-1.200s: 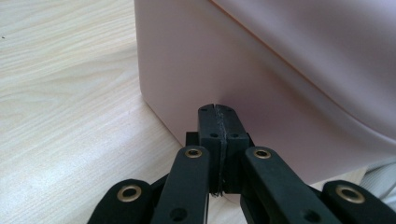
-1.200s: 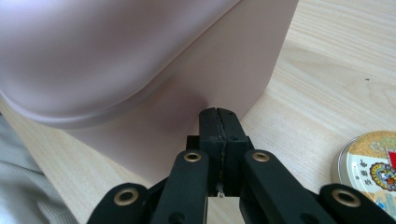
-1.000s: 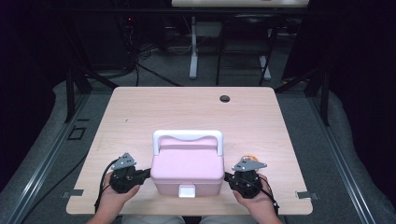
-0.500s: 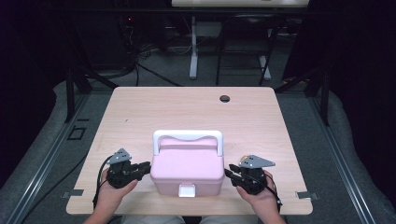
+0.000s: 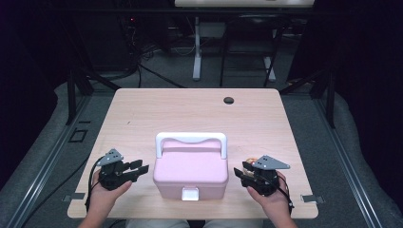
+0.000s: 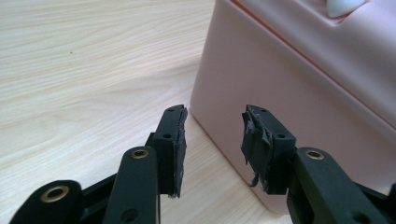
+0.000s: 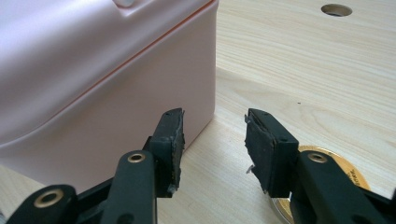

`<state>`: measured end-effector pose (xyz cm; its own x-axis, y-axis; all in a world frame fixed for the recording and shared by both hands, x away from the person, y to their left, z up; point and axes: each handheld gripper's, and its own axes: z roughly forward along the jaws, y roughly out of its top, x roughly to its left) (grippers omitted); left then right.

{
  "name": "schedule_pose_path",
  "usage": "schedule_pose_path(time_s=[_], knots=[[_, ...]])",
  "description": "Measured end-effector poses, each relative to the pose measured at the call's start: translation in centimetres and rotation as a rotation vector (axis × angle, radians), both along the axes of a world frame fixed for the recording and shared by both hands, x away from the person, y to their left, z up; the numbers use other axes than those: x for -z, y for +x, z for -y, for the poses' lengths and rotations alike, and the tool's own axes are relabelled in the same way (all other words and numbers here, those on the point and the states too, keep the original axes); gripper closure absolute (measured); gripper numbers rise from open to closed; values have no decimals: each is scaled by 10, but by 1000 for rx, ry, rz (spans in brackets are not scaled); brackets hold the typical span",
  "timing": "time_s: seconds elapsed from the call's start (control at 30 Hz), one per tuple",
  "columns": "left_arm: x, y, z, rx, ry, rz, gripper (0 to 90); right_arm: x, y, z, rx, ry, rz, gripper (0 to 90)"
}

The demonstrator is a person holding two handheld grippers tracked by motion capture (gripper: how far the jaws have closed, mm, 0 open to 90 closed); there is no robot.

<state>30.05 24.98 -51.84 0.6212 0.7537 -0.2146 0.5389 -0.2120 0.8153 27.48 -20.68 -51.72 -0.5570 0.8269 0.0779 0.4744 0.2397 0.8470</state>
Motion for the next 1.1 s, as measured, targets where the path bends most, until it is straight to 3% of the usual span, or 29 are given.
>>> schedule_pose_path(time_s=[0.2,0.3,0.53,0.73,0.9,0.93,1.1], knots=[[-3,2,-3,11,2,-13,573,-4,1,2,-33,15,-28,551],[-7,4,-5,18,-28,-37,571,-9,4,2,-53,14,-44,517],[-17,6,-7,25,-18,-33,535,-19,11,4,-69,24,-64,501],[-31,10,-4,48,-15,-22,525,-30,13,2,-93,3,-53,497],[-40,13,1,73,-18,-16,516,-39,15,1,-97,26,-32,497],[-46,14,3,80,-23,-9,515,-45,17,0,-100,51,-21,499],[-58,19,8,107,-19,-10,511,-60,25,-6,-120,55,-5,504]])
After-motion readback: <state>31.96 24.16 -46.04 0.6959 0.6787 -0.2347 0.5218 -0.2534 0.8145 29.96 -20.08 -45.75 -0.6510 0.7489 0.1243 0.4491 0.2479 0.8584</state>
